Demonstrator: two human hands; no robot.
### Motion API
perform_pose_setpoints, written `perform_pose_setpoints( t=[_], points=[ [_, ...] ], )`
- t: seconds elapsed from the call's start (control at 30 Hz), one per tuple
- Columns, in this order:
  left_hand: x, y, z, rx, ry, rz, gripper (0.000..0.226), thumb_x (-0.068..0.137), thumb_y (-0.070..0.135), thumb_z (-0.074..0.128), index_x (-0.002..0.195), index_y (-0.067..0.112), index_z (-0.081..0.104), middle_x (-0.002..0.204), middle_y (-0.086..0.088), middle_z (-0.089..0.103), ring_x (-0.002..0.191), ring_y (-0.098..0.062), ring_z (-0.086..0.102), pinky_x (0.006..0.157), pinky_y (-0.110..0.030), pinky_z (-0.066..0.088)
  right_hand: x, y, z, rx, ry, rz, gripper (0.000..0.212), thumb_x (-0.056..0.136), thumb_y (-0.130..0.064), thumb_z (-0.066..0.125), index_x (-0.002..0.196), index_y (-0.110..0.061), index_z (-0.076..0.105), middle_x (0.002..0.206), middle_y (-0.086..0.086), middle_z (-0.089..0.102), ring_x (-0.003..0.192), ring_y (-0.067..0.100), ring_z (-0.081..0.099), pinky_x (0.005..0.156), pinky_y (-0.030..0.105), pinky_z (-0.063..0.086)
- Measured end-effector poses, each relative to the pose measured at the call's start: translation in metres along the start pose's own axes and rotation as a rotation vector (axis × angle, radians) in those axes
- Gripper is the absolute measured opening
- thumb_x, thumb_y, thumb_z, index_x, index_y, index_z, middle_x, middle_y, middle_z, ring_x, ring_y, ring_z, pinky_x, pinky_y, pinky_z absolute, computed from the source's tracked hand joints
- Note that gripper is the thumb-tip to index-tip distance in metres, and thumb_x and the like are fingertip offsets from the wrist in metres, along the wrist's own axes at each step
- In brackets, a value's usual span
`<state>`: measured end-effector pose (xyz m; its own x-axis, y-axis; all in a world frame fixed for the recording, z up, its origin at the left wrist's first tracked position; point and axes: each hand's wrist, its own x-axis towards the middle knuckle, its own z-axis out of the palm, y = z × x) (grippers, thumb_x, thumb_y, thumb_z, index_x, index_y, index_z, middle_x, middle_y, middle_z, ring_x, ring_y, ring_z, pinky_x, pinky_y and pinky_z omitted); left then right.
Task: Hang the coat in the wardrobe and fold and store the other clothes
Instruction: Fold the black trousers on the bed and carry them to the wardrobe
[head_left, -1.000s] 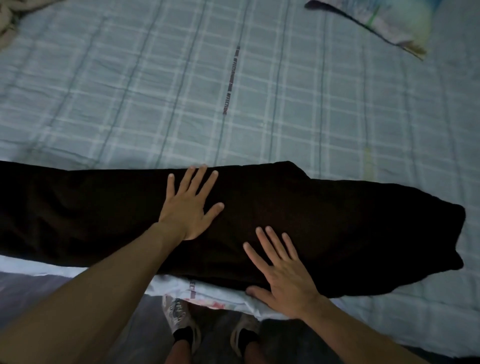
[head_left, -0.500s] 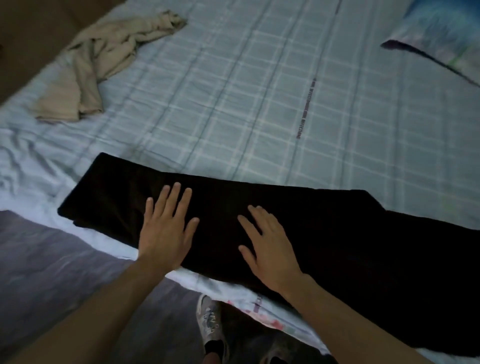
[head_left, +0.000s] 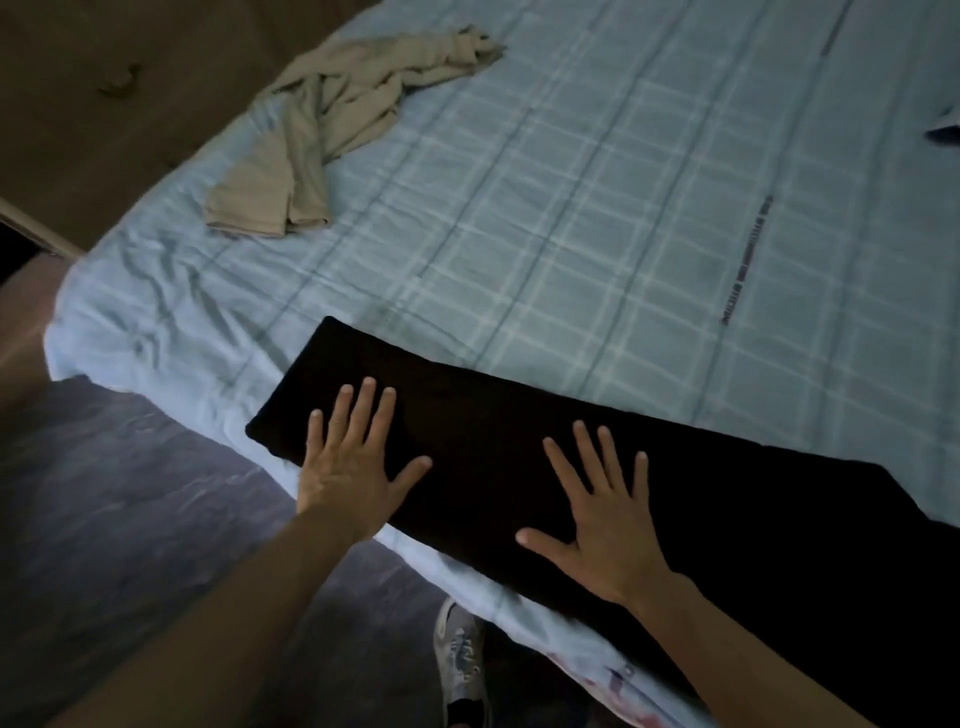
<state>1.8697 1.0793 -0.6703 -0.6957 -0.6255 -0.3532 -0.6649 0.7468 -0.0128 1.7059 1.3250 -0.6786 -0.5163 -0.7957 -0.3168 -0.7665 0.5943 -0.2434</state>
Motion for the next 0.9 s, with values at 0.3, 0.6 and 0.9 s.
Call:
perform_pose_setpoints(
  t=[0.3, 0.6, 0.9],
  points=[
    [0.003, -0.08, -0.041, -0.279, 0.089, -0.159, 0.089, 0.09, 0.042, 0.065, 0.157, 0.026, 0.008, 0.158, -0.011, 0.027, 0.143, -0.032, 0.029, 0.113, -0.05, 0.035, 0.057, -0.115, -0.008, 0.076, 0.089, -0.24, 0.073, 0.1, -0.057, 0.022, 0.157, -0.025, -0.011, 0.164, 0.006, -0.017, 0.15, 0.023, -0.021, 0.123, 0.045, -0.004],
    [0.036, -0.1, -0.049, -0.425, -0.145, -0.257, 0.066, 0.071, 0.049, 0.081, 0.121, 0.021, 0.049, 0.103, -0.002, 0.062, 0.092, -0.022, 0.062, 0.076, -0.037, 0.055, 0.103, -0.161, 0.025, -0.055, 0.023, -0.267, 0.073, 0.097, -0.059, 0.018, 0.158, -0.023, -0.003, 0.165, 0.013, -0.008, 0.151, 0.028, -0.014, 0.122, 0.053, -0.001],
    [0.01, -0.066, -0.09, -0.769, 0.023, -0.282, 0.029, 0.075, 0.02, 0.077, 0.098, 0.013, 0.06, 0.085, 0.003, 0.059, 0.076, -0.007, 0.056, 0.057, -0.021, 0.047, 0.098, -0.159, -0.034, 0.652, -0.003, -0.164, 0.069, 0.102, -0.055, 0.027, 0.159, -0.022, 0.006, 0.166, -0.002, 0.005, 0.151, 0.008, -0.004, 0.124, 0.043, 0.001]
  ],
)
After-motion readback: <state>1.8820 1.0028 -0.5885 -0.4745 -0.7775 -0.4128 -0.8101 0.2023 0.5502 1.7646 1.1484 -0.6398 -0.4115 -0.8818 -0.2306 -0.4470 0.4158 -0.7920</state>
